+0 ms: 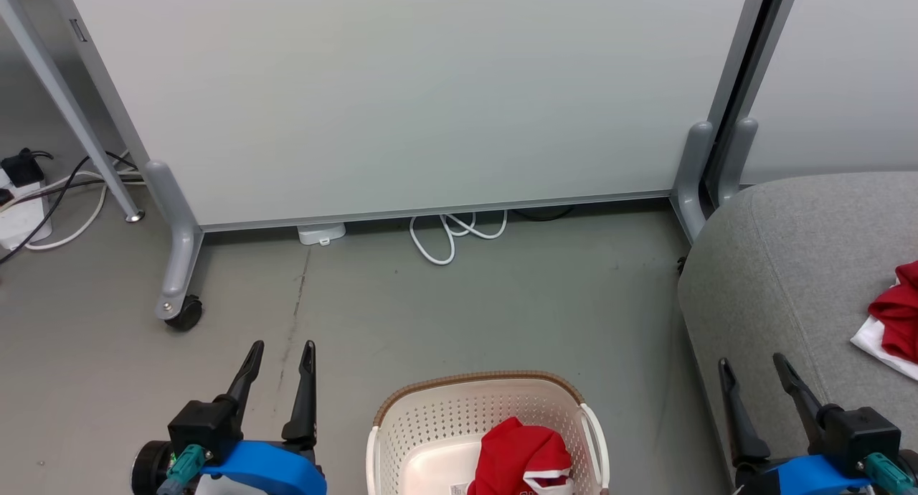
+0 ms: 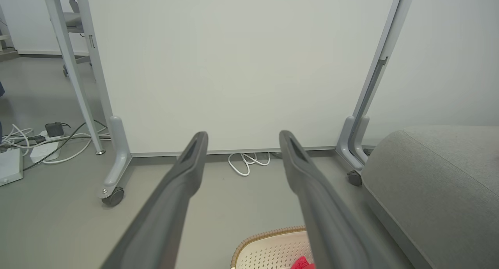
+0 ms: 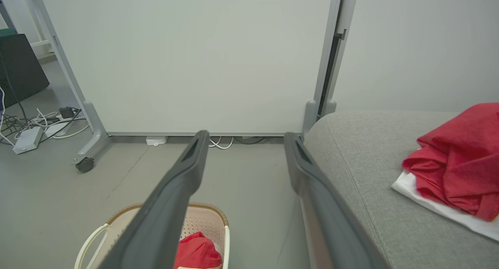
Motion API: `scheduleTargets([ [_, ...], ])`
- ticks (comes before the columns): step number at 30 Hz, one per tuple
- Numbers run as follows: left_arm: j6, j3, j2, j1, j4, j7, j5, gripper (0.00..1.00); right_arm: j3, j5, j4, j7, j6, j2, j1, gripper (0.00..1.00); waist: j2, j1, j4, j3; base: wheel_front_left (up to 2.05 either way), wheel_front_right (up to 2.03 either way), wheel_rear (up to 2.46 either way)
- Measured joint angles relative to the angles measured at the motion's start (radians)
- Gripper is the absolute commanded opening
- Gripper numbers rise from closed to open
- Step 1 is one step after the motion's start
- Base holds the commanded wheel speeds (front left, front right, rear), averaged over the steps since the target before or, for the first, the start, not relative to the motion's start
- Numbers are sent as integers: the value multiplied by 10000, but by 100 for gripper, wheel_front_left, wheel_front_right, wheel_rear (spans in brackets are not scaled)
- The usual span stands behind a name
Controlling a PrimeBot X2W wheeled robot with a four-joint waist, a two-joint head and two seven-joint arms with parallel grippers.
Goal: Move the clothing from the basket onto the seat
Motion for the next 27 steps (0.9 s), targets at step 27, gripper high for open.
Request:
scheduleTargets([
  [27,0,-301,-163,-309,-40,0,-4,100,157,73,-420,-92,0,6,-701,100,0,0,-197,1147,0,0,0],
])
